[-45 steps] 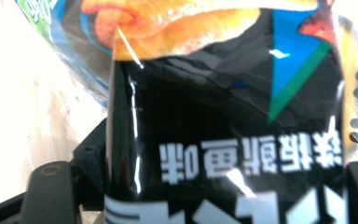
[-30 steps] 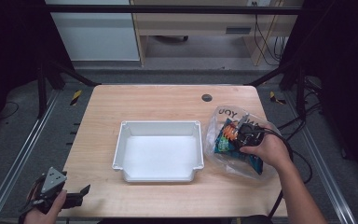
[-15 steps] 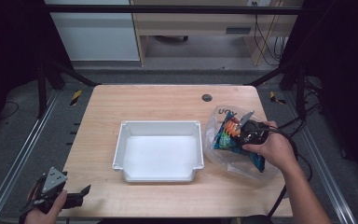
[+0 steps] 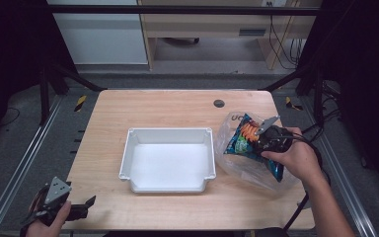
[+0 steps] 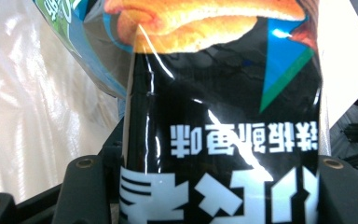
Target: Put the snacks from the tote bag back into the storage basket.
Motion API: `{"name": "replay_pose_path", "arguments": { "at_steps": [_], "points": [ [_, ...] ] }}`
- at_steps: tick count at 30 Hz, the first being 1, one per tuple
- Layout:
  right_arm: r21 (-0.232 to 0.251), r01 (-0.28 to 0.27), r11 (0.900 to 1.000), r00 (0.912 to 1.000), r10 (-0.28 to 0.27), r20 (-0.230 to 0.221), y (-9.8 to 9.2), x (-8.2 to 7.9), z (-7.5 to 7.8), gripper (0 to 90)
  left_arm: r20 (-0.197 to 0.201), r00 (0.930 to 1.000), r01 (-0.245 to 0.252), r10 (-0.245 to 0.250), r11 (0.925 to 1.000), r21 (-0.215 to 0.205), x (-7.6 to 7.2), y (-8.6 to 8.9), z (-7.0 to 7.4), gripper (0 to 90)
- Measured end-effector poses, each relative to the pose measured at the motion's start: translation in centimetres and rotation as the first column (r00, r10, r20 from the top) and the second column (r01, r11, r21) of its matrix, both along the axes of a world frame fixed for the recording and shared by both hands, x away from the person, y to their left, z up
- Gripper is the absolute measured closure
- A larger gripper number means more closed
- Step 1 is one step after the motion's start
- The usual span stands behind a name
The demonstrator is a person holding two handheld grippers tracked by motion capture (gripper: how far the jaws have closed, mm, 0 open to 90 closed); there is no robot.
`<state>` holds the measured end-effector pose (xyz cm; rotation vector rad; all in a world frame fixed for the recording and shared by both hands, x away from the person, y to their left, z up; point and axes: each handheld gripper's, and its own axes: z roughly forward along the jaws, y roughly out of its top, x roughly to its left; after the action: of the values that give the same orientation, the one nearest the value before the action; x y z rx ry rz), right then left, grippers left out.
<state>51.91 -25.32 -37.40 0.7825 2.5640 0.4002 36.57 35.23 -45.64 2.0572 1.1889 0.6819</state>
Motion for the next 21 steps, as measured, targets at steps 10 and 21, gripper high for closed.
{"name": "replay_pose_path", "arguments": {
  "at_steps": [10, 21],
  "points": [
    [0.044, -0.014, 0.999, 0.9991, 0.012, 0.042, 0.5, -0.7, 1.3, 40.3, 0.0, 1.0, 0.001, -0.001, 1.0, -0.001, 0.0, -0.1, 0.0, 2.4],
    [0.072, -0.018, 0.997, 0.9976, 0.014, 0.067, 1.3, -1.0, 2.4, 40.4, -0.001, 0.9999, 0.014, -0.014, 0.9999, 0.0, 0.0, -0.2, 0.0, 2.4]
  ]
}}
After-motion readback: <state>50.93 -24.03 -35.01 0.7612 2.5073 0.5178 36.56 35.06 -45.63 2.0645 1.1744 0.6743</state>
